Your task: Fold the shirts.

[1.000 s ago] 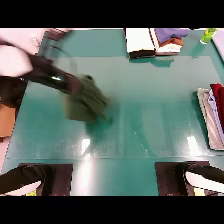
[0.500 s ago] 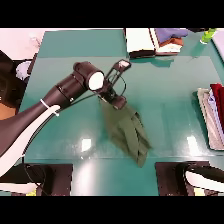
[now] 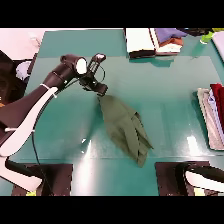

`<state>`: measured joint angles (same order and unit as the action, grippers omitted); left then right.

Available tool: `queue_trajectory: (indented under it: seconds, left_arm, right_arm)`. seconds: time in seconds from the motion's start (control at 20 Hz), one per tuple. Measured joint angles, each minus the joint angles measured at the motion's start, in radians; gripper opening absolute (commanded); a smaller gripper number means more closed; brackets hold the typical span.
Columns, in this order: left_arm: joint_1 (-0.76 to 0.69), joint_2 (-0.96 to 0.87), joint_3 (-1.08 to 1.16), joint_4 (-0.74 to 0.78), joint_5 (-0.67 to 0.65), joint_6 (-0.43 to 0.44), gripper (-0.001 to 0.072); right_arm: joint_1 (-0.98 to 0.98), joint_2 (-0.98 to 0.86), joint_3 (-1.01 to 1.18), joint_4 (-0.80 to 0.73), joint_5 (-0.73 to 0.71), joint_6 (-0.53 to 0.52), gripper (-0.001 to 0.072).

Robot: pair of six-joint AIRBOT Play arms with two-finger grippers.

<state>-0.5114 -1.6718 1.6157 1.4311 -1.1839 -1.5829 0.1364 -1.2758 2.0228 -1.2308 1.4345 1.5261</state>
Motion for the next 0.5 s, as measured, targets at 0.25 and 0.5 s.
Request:
queue_trajectory:
  seconds: [0.25,0.5]
  left_arm:
    - [0.018,-0.081,0.001,-0.057,0.020,0.080,0.0566]
    - [0.023,-0.117,0.001,-0.077,0.021,0.113,0.0036]
  right_arm:
    - [0.000,-0.002,0.000,0.000,0.011,0.000,0.0019]
    - [0.000,-0.017,-0.016,0.000,0.039,0.000,0.0018]
